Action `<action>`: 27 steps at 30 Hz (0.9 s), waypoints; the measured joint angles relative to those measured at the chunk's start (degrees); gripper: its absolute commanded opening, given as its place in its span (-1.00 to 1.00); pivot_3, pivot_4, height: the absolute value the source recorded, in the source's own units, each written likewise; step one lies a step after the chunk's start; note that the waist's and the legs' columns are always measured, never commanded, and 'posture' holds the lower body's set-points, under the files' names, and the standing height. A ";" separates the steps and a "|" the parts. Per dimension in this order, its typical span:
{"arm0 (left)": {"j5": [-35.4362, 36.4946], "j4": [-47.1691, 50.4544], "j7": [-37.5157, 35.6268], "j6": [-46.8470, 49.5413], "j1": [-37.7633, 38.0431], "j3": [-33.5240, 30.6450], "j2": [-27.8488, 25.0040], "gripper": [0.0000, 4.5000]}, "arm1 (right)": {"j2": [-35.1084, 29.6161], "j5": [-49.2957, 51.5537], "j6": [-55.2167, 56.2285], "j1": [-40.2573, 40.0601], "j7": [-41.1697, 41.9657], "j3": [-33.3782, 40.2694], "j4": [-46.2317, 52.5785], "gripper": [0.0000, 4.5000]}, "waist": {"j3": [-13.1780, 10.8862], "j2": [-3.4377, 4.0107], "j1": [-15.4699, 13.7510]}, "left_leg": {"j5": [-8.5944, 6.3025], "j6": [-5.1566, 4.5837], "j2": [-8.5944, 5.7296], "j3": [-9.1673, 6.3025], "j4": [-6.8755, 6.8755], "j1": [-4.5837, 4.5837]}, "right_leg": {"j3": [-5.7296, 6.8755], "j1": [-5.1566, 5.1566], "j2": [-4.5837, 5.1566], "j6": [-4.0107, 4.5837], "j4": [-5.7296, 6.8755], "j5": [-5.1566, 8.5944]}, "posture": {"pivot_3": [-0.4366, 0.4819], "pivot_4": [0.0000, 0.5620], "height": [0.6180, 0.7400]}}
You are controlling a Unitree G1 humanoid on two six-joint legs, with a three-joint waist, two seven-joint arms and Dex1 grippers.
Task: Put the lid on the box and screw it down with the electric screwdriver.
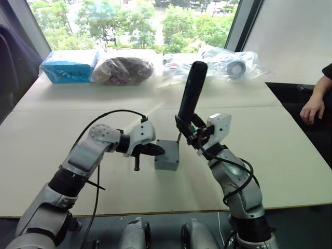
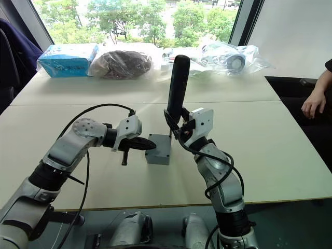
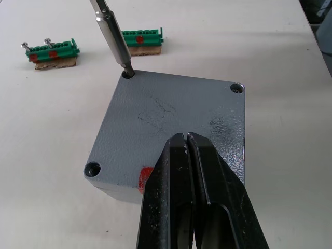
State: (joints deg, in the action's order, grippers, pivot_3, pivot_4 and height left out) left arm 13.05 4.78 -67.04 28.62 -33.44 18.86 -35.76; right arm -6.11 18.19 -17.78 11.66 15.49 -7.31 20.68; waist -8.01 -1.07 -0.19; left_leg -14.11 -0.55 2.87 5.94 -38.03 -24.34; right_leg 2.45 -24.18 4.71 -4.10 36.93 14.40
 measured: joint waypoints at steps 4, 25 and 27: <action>0.00 -0.01 -0.02 -0.05 0.02 0.00 0.01 -1.00 | 0.01 -0.85 0.92 0.26 0.05 -0.38 -1.23 -0.22 | 0.00 0.00 0.09 | 0.00 0.00 0.00 0.01 0.02 0.00 | 0.00 -0.03 0.01 0.03 0.00 0.02 | -0.05 -0.47 1.00; -0.04 0.59 0.05 -0.49 1.44 0.03 0.04 -1.00 | 1.29 -4.12 0.86 -0.10 -3.38 -2.77 -1.96 -0.22 | 0.58 -0.06 0.80 | -0.04 -0.01 -0.06 -0.07 0.58 0.20 | 0.14 0.11 0.39 0.15 -0.85 -0.04 | -0.05 -0.47 1.00; -0.05 0.59 0.05 -0.48 1.54 0.05 0.05 -1.00 | 1.56 -4.13 1.44 -0.37 -3.37 -2.81 -2.26 -0.22 | 0.66 -0.09 0.84 | -0.04 -0.01 -0.08 -0.06 0.75 0.36 | 0.13 0.20 0.41 0.14 -0.93 -0.04 | -0.05 -0.47 1.00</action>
State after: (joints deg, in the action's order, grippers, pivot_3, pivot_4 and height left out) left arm 13.01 5.37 -66.99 28.14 -31.90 18.91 -35.72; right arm -4.54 14.06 -16.34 11.29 12.12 -10.12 18.42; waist -7.35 -1.16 0.65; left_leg -14.15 -0.56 2.80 5.87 -37.28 -23.98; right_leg 2.58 -23.98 5.12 -3.96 36.01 14.36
